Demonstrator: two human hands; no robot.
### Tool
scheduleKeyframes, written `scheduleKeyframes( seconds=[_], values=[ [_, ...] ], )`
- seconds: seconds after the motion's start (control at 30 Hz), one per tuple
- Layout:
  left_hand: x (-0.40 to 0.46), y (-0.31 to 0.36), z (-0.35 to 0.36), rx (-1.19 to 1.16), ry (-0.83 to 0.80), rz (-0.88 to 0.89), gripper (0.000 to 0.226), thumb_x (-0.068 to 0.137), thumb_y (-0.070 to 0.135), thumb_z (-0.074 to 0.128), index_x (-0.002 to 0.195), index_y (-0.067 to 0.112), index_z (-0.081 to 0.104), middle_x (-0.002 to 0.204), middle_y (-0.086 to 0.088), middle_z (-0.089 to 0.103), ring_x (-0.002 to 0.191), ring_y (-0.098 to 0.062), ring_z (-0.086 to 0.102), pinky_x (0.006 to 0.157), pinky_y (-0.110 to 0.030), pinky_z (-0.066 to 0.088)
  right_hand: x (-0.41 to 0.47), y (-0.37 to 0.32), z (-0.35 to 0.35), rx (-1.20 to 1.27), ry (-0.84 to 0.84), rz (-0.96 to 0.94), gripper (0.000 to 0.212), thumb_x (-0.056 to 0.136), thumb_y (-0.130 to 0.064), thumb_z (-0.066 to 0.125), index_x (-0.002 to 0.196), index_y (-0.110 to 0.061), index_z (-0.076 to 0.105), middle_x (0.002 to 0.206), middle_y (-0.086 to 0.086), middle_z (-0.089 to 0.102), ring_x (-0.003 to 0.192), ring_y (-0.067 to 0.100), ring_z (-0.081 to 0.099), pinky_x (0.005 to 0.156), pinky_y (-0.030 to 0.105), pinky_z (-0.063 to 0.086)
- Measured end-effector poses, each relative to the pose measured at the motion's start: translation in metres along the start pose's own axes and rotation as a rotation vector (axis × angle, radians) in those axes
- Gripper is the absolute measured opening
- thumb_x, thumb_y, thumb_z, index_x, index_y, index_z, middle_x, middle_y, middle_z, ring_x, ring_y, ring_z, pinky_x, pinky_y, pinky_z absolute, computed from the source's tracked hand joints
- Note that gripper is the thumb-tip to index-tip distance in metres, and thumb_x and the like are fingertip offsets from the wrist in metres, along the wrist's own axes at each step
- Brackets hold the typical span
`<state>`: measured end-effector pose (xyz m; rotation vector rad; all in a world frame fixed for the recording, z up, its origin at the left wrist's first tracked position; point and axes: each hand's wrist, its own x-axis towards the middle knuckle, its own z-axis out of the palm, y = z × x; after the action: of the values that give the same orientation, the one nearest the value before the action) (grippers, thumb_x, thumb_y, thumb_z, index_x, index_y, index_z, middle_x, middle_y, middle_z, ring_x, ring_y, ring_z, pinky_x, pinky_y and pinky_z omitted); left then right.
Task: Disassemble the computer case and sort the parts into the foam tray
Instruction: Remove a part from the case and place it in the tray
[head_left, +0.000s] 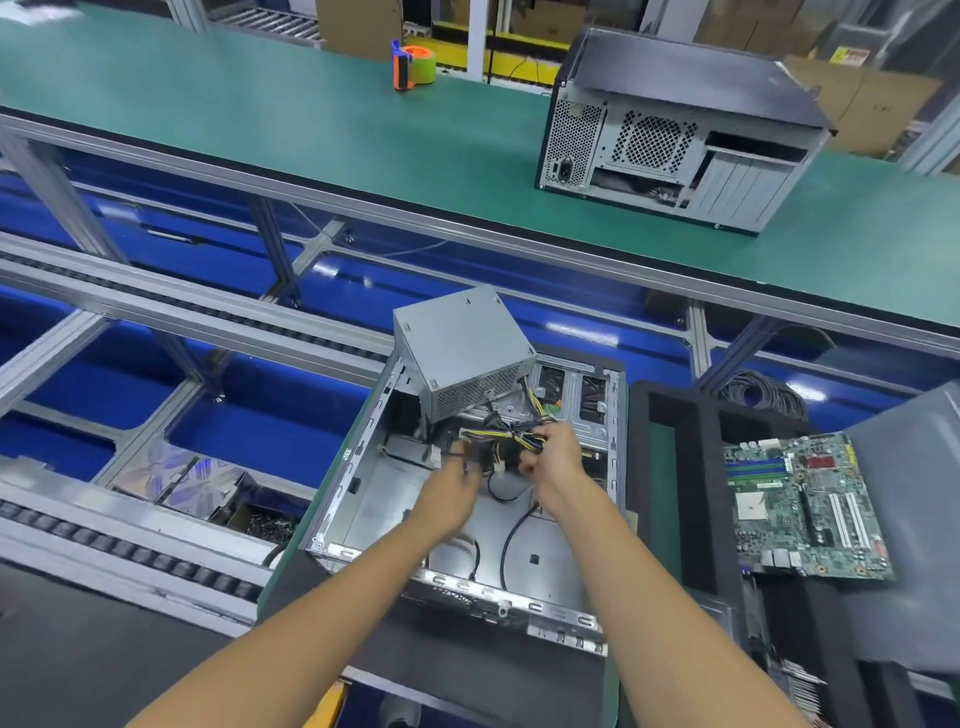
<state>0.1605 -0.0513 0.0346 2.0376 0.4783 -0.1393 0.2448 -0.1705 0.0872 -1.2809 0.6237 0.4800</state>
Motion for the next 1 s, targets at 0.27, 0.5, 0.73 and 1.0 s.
scheduleKeyframes(
  seconds=[0.27,0.5,0.73,1.0],
  values=[
    [-0.007,0.016,-0.032,-0.967,-0.074,-0.047,0.043,0.072,0.012,0.061,0.115,0.008,0.060,0.104,-0.002,0.072,0.089,-0.013,0.064,0.072,-0.027,0.044,-0.010,0.003,-0.015,-0.475,-0.126,-0.254,0.019,0.101,-0.015,0.035,0.112,-0.030,0.039,0.113,0.007,0.059,0.054,0.024,0.069,0.058,0.036,0.055],
    [-0.011,0.012,-0.036,-0.729,0.067,0.154,0.031,0.092,0.012,0.074,0.114,0.014,0.053,0.106,0.001,0.074,0.097,-0.011,0.069,0.088,-0.029,0.052,-0.025,0.016,-0.033,-1.045,0.264,-0.820,0.041,0.092,-0.029,0.045,0.132,-0.039,0.043,0.109,-0.002,0.051,0.073,0.019,0.056,0.070,0.038,0.050],
    [-0.025,0.013,-0.041,-0.368,0.152,0.463,0.037,0.088,0.005,0.078,0.110,0.020,0.052,0.111,0.010,0.073,0.107,-0.007,0.069,0.089,-0.012,0.049,-0.013,0.028,-0.033,-1.092,0.047,-1.135,0.037,0.077,-0.020,0.067,0.112,-0.033,0.069,0.114,-0.012,0.050,0.104,0.010,0.034,0.090,0.031,0.029],
    [-0.008,-0.008,-0.036,-0.150,0.186,0.371,0.044,0.083,-0.006,0.077,0.076,0.027,0.049,0.092,0.011,0.075,0.093,-0.009,0.073,0.078,-0.019,0.054,-0.005,0.035,-0.032,-1.059,0.090,-1.142,0.030,0.072,-0.022,0.077,0.089,-0.035,0.057,0.091,-0.022,0.057,0.092,0.011,0.035,0.079,0.029,0.026]
  ],
)
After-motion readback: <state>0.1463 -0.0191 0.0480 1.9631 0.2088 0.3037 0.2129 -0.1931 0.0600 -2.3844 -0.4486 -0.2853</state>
